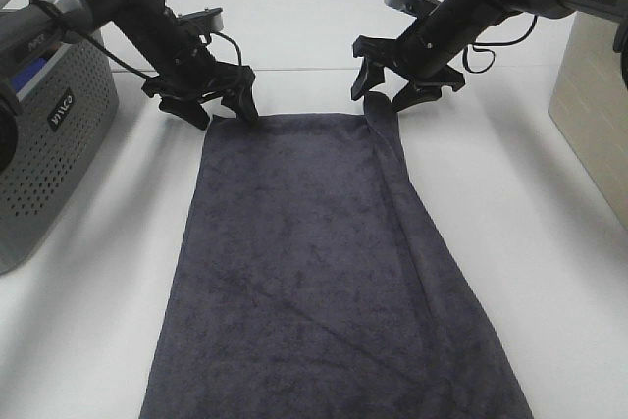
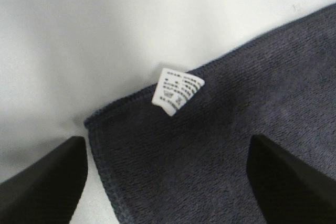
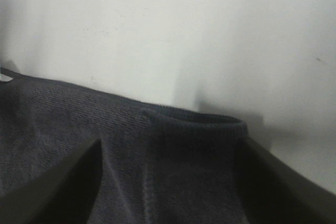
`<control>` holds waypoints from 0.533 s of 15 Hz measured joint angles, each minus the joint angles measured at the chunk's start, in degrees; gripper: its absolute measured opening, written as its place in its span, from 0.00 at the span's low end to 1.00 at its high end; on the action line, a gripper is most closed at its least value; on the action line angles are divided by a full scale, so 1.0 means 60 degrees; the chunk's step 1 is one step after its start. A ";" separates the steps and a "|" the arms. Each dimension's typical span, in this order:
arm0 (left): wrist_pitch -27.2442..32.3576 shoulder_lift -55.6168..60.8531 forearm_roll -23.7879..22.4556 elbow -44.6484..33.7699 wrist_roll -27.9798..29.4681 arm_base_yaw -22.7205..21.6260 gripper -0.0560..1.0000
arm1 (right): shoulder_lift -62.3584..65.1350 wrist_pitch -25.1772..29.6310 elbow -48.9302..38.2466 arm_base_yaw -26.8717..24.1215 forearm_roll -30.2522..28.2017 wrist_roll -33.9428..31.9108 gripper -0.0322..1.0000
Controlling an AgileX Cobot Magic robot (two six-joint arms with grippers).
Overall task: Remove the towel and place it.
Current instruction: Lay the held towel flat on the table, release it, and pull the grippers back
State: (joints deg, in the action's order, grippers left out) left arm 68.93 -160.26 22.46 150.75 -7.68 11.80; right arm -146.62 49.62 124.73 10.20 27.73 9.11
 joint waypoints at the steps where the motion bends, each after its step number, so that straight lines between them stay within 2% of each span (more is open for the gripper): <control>1: 0.0000 -0.0029 0.0010 0.0038 0.0000 0.0000 0.80 | 0.0000 -0.0162 0.0000 0.0086 -0.0143 -0.0048 0.70; 6: -0.0067 -0.0076 0.0057 0.0086 0.0181 0.0000 0.80 | 0.0000 -0.0573 0.0000 0.0248 -0.2177 -0.0993 0.70; 8: -0.0076 -0.0076 0.0076 0.0086 0.0201 0.0000 0.80 | 0.0000 -0.0621 0.0000 0.0248 -0.2320 -0.1194 0.70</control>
State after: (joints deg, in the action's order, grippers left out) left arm 68.47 -160.71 22.92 151.26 -6.47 11.80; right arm -146.62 45.89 124.73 11.69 13.81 1.95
